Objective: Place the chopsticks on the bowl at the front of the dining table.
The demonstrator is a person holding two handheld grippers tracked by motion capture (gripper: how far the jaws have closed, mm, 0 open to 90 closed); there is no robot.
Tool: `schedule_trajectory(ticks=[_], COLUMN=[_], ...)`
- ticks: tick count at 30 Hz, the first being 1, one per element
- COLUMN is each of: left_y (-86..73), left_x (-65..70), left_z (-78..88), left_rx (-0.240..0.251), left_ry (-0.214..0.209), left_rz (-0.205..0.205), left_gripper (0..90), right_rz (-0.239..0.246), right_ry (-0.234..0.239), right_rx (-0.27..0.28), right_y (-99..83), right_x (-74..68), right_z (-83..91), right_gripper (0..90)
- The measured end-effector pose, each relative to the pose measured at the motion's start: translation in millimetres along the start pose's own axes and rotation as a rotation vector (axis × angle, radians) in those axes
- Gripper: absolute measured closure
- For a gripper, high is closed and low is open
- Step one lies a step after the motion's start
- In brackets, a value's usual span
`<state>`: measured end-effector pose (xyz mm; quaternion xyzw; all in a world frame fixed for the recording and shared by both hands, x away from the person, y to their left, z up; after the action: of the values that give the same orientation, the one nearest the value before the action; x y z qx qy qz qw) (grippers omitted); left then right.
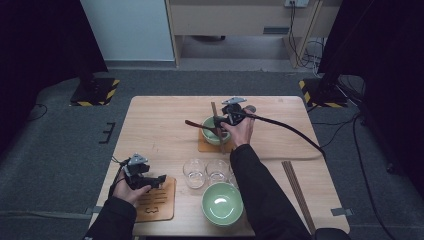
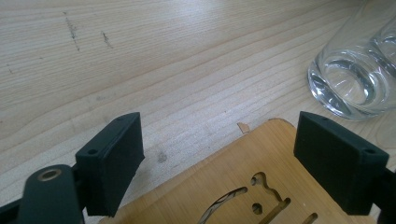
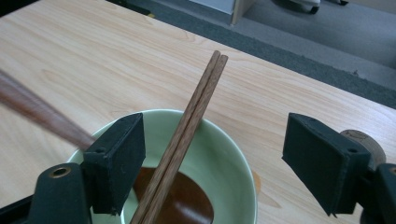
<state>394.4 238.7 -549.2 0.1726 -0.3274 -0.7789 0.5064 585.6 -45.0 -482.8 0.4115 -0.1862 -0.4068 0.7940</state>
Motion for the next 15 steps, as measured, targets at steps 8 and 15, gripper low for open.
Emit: schedule_trajectory(ticks=[8, 15], left_y=[-0.4, -0.8], left_x=[1.4, 0.8], left_z=[-0.1, -0.4], left_rx=[-0.001, -0.001], left_ry=[-0.001, 0.003], left_rz=[-0.002, 0.001], left_gripper=[15.3, 15.3], right_rz=[0.009, 0.026], right_ry=[0.066, 0.095], right_rx=[-0.004, -0.046], right_y=[-11.7, -39.3], right_x=[-7.8, 0.6], right_z=[31.9, 55.7], right_gripper=[20.9, 19.9])
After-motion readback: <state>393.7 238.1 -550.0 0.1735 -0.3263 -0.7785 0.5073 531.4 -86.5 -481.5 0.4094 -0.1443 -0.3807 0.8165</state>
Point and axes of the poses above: each handheld gripper's, and its own axes: z roughly backward along the jaws, y roughly out of its top, x roughly to its right, the point moved 6 cm from there along -z, roughly forward along the jaws, and after that the axes turned 8 degrees about y, right-handed, at the moved point
